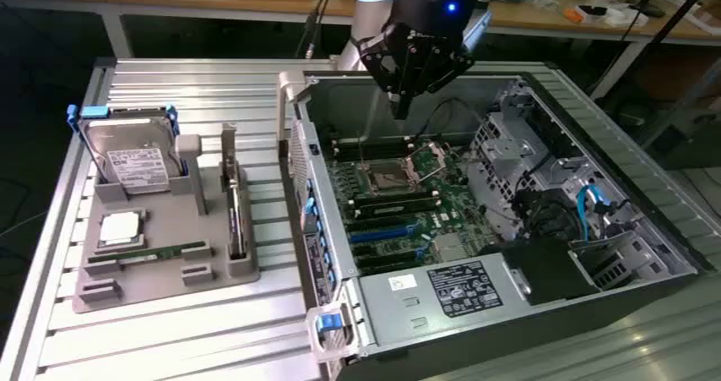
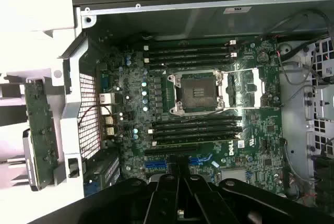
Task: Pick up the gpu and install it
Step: 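Reach for the gpu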
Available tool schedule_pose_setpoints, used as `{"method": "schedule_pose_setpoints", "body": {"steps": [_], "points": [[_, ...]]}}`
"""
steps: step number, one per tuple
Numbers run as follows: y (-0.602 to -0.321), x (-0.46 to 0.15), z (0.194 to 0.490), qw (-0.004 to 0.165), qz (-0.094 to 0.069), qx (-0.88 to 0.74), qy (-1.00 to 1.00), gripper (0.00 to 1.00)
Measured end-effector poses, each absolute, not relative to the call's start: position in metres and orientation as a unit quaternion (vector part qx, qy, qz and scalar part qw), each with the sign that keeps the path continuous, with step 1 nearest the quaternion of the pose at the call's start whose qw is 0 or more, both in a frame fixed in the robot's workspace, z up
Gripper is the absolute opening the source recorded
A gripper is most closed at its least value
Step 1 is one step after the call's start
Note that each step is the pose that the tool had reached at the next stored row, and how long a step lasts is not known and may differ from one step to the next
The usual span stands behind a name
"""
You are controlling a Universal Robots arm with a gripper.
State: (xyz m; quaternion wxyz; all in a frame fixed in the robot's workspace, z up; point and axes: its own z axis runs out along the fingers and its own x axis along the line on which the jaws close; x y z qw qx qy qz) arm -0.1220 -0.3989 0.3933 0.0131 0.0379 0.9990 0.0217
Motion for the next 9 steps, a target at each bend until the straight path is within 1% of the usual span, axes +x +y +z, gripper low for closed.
{"method": "schedule_pose_setpoints", "body": {"steps": [9], "points": [[-0.3987,-0.1260,0.3928,0.013,0.021,0.038,0.999,0.11]]}}
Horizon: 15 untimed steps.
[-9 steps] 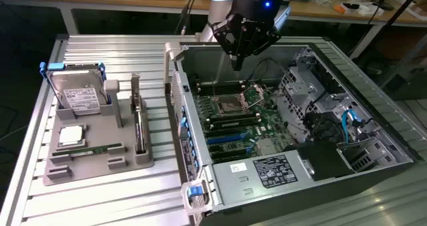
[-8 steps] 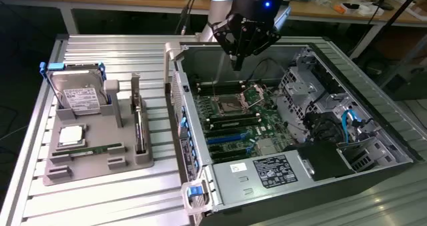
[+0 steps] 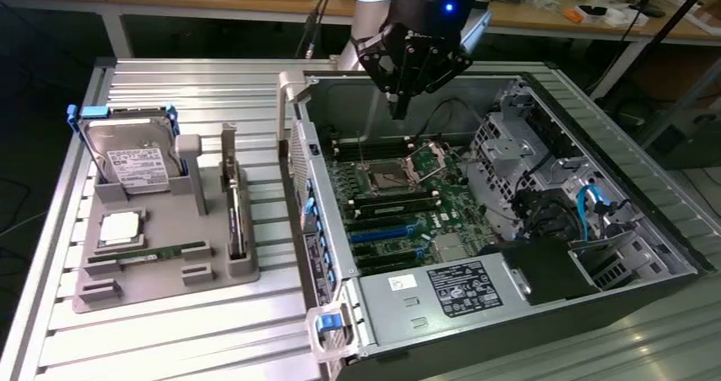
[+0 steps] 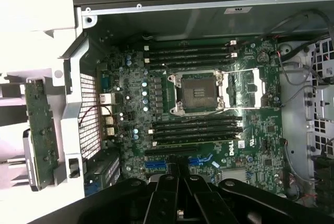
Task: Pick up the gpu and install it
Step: 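Reach for the gpu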
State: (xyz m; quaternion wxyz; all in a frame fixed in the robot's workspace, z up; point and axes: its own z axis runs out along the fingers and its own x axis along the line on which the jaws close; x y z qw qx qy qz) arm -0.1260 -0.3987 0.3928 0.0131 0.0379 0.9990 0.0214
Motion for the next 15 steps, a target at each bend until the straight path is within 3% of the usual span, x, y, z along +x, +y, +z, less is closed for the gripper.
{"method": "schedule_pose_setpoints", "body": {"steps": [15], "points": [[-0.399,-0.194,0.390,0.013,0.023,0.038,0.999,0.11]]}}
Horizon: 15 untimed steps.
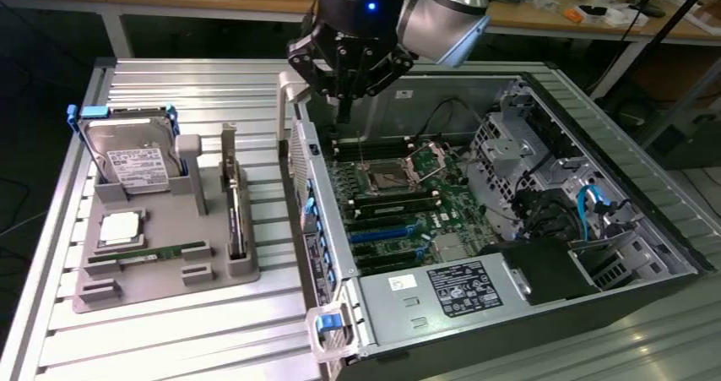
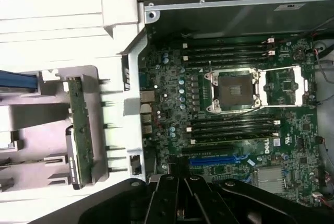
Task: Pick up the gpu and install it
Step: 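Reach for the gpu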
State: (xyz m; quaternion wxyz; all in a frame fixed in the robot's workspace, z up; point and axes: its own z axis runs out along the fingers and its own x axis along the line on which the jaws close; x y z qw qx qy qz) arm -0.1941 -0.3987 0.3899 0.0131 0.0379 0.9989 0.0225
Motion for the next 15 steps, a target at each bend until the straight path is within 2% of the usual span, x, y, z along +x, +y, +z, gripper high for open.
{"method": "schedule_pose_setpoints", "body": {"steps": [15], "points": [[-0.399,-0.264,0.386,0.013,0.024,0.035,0.999,0.11]]}}
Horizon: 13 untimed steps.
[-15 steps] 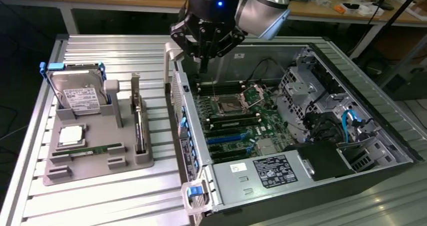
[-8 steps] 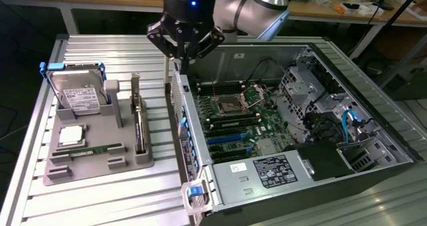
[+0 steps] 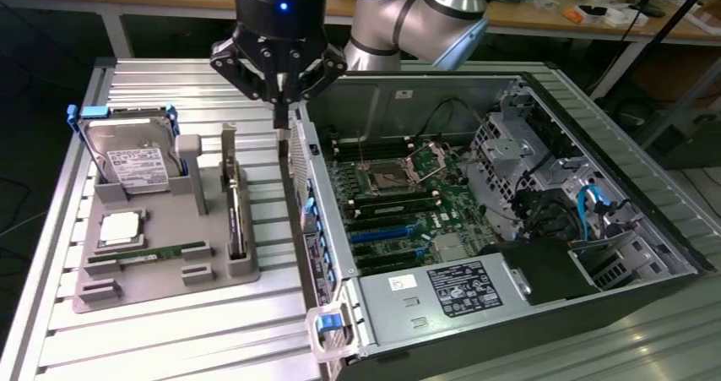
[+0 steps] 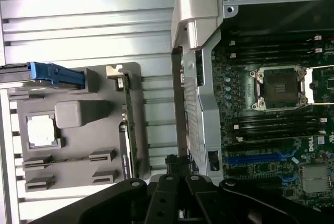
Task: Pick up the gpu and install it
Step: 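Reach for the gpu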
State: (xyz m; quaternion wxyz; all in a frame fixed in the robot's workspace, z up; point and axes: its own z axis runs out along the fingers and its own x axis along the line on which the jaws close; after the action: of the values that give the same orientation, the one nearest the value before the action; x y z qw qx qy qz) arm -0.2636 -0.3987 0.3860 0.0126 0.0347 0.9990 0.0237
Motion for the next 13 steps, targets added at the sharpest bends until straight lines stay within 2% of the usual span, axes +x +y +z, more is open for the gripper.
{"method": "schedule_pose_setpoints", "body": {"steps": [13], "points": [[-0.398,-0.288,0.382,0.012,0.024,0.002,1.000,0.11]]}}
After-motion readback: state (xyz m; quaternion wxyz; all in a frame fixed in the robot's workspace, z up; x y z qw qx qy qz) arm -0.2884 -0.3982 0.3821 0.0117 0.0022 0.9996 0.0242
